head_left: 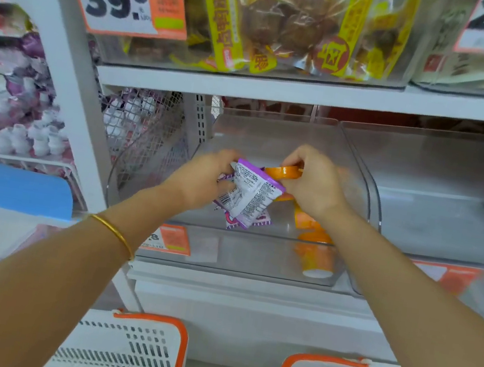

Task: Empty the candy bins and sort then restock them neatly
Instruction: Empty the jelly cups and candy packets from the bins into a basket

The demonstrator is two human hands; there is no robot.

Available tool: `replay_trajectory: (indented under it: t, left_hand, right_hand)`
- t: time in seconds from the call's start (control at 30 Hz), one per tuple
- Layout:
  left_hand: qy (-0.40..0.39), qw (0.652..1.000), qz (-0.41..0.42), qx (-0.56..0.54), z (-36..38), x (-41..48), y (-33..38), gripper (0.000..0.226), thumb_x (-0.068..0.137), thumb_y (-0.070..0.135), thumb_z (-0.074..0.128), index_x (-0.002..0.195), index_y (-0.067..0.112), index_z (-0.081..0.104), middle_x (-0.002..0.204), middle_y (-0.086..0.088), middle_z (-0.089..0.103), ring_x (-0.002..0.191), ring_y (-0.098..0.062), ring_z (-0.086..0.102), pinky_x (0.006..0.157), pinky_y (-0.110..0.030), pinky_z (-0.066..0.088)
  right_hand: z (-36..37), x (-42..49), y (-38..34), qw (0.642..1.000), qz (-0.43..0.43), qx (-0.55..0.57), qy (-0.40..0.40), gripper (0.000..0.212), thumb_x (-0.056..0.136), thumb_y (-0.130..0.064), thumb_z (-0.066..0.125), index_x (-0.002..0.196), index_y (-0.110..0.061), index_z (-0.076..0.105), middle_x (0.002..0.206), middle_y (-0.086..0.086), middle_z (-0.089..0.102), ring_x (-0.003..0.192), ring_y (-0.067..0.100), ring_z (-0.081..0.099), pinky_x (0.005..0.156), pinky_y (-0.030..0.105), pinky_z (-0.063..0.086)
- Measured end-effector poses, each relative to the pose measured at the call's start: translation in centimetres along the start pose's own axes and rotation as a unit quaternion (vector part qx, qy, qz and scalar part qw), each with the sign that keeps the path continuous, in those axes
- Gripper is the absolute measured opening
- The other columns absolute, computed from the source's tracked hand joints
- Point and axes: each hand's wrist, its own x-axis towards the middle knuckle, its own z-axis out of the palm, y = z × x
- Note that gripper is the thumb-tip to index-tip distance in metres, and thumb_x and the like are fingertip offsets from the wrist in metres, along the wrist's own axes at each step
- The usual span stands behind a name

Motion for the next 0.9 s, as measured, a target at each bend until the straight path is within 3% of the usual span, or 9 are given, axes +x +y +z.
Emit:
replay_trajectory:
  t: [0.1,0.27,0.37,0.43,0.53,0.67,0.77,0.83,0.9]
  left_hand:
    - [0.056,0.998,0.009,-0.032,-0.4,-1.9,1.6,0.039,0.089,0.003,0.060,0.126,0.012,0.053,0.115,-0.007,0.065,0.110,-0.023,0.059,0.089,-0.039,0.049]
    - [0.151,0.984,0.088,-0.045,-2.1,-5.2,6.0,0.040,0.088,0.002,0.060,0.125,0.017,0.055,0.117,0.002,0.065,0.111,-0.017,0.059,0.092,-0.038,0.047]
    - [0.167,0.974,0.148,-0.040,-2.4,-7.8,10.1,0.041,0.088,0.004,0.060,0.125,0.020,0.056,0.117,0.006,0.064,0.113,-0.019,0.058,0.092,-0.039,0.047]
    - [0.155,0.970,0.181,-0.044,-1.5,-9.6,13.1,0.040,0.087,0.010,0.058,0.124,0.023,0.056,0.117,0.009,0.063,0.111,-0.019,0.057,0.088,-0.036,0.047]
    - [0.086,0.975,0.193,-0.071,2.1,-11.8,17.2,0.042,0.086,0.016,0.058,0.124,0.033,0.052,0.118,0.004,0.064,0.111,-0.019,0.057,0.088,-0.036,0.047]
    - [-0.090,0.976,0.167,-0.108,11.4,-13.3,19.8,0.045,0.085,0.007,0.064,0.127,0.018,0.053,0.112,-0.004,0.064,0.102,-0.020,0.060,0.085,-0.033,0.047]
    - [-0.232,0.963,0.094,-0.100,19.7,-15.0,20.4,0.047,0.084,0.006,0.065,0.129,0.011,0.051,0.117,-0.010,0.061,0.107,-0.024,0.057,0.084,-0.026,0.043]
    - [-0.288,0.951,0.077,-0.082,24.3,-16.2,20.4,0.044,0.085,0.005,0.065,0.126,0.009,0.052,0.118,-0.011,0.060,0.108,-0.024,0.056,0.081,-0.023,0.040]
    - [-0.324,0.942,0.060,-0.063,27.7,-17.3,20.7,0.043,0.087,0.010,0.065,0.127,0.015,0.050,0.120,-0.007,0.059,0.110,-0.021,0.056,0.089,-0.030,0.046]
  right_hand:
    - [-1.1,-2.2,-1.0,0.998,0.003,0.041,0.051,0.026,0.075,-0.013,0.075,0.075,-0.025,0.053,0.091,0.000,0.061,0.082,0.018,0.056,0.075,0.039,0.049]
    - [-5.7,-6.2,-3.1,0.982,-0.021,0.143,0.122,0.037,0.068,-0.013,0.080,0.075,-0.035,0.051,0.094,0.002,0.061,0.088,0.018,0.059,0.079,0.037,0.050]
    - [-9.8,-10.4,-3.3,0.971,-0.054,0.185,0.141,0.035,0.066,-0.018,0.077,0.081,-0.039,0.054,0.101,0.005,0.063,0.102,0.020,0.061,0.089,0.041,0.051]
    - [-12.8,-13.8,-2.5,0.967,-0.057,0.211,0.134,0.038,0.067,-0.009,0.079,0.086,-0.032,0.055,0.104,0.008,0.063,0.106,0.017,0.061,0.092,0.036,0.052]
    - [-17.1,-18.8,-0.1,0.957,0.005,0.277,0.082,0.040,0.059,-0.004,0.082,0.085,-0.020,0.057,0.101,0.009,0.067,0.092,0.014,0.066,0.076,0.026,0.055]
    - [-19.5,-25.2,6.7,0.963,0.145,0.226,0.027,0.032,0.069,0.012,0.072,0.083,-0.010,0.054,0.077,-0.007,0.070,0.071,-0.002,0.065,0.066,0.012,0.048]
    - [-18.7,-30.2,12.6,0.956,0.258,0.139,-0.016,0.025,0.074,0.005,0.074,0.083,-0.007,0.055,0.071,0.003,0.059,0.059,-0.002,0.058,0.063,0.017,0.044]
    - [-17.3,-33.0,16.3,0.939,0.329,0.099,-0.016,0.024,0.073,-0.003,0.078,0.082,-0.008,0.056,0.072,0.007,0.055,0.065,0.011,0.055,0.062,0.027,0.042]
    - [-16.1,-35.1,18.8,0.912,0.405,0.057,-0.007,0.026,0.075,-0.011,0.078,0.087,-0.008,0.055,0.076,0.004,0.054,0.075,0.020,0.052,0.064,0.030,0.042]
